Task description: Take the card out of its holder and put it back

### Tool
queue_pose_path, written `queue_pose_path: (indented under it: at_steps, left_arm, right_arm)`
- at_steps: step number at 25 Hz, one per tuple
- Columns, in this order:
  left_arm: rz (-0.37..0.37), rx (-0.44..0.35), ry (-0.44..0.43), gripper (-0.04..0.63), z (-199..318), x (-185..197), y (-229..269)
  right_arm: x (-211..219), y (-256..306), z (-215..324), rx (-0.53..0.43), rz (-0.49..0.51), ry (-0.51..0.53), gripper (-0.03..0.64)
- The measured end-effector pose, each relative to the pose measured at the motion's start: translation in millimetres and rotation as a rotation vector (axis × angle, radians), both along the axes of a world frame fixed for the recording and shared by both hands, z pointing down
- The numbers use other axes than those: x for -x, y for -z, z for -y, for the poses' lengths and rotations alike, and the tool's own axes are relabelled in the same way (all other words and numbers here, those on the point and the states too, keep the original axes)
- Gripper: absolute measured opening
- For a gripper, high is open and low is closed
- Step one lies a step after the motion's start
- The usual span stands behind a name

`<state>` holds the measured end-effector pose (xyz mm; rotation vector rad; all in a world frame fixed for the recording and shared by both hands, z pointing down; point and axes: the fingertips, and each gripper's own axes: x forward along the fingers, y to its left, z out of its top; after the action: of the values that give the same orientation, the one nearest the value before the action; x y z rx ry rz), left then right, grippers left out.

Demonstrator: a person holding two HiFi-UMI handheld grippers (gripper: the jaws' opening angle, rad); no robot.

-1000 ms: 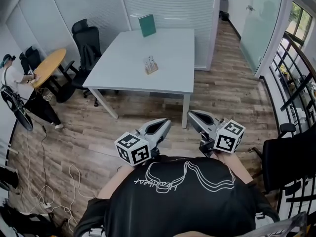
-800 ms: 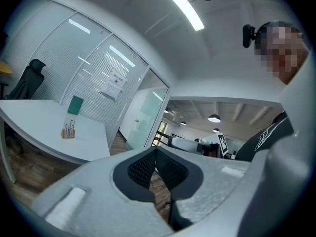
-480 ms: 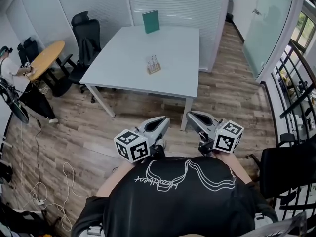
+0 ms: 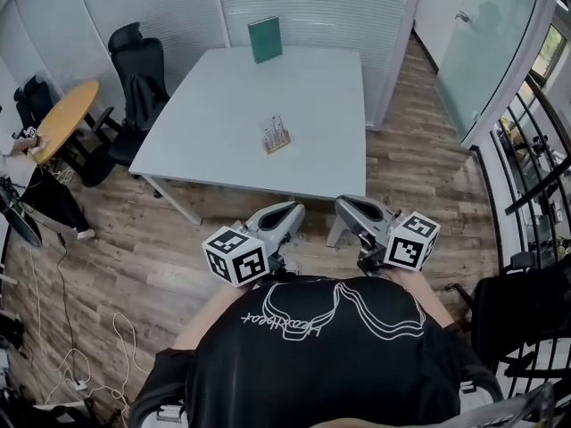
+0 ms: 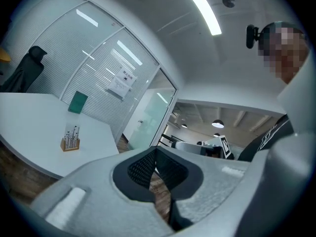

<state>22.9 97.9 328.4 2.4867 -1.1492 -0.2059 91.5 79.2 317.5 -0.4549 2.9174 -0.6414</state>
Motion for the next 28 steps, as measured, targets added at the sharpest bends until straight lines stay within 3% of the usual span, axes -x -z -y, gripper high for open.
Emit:
queue_pose_path:
  at_steps: [8, 18, 23, 28]
  left_arm:
    - [0.006, 0.077, -0.035, 0.012, 110, 54, -18]
    - [-0.022, 0.186, -0.034, 0.012, 209, 121, -55]
    - [-0.040, 0.260, -0.096, 0.012, 242, 129, -80]
    - [0.008, 0.245, -0.094, 0.014, 265, 133, -97]
  right_arm:
    - [54, -20, 105, 0.081, -0.037, -0.025, 0.009]
    - [115, -55, 201, 0.178, -0.094, -0.043, 0.009]
    - [131, -75, 227, 0.232, -0.110, -0.076, 0.009]
    - [126, -94, 245, 0.273, -0.116, -0.115, 0.009]
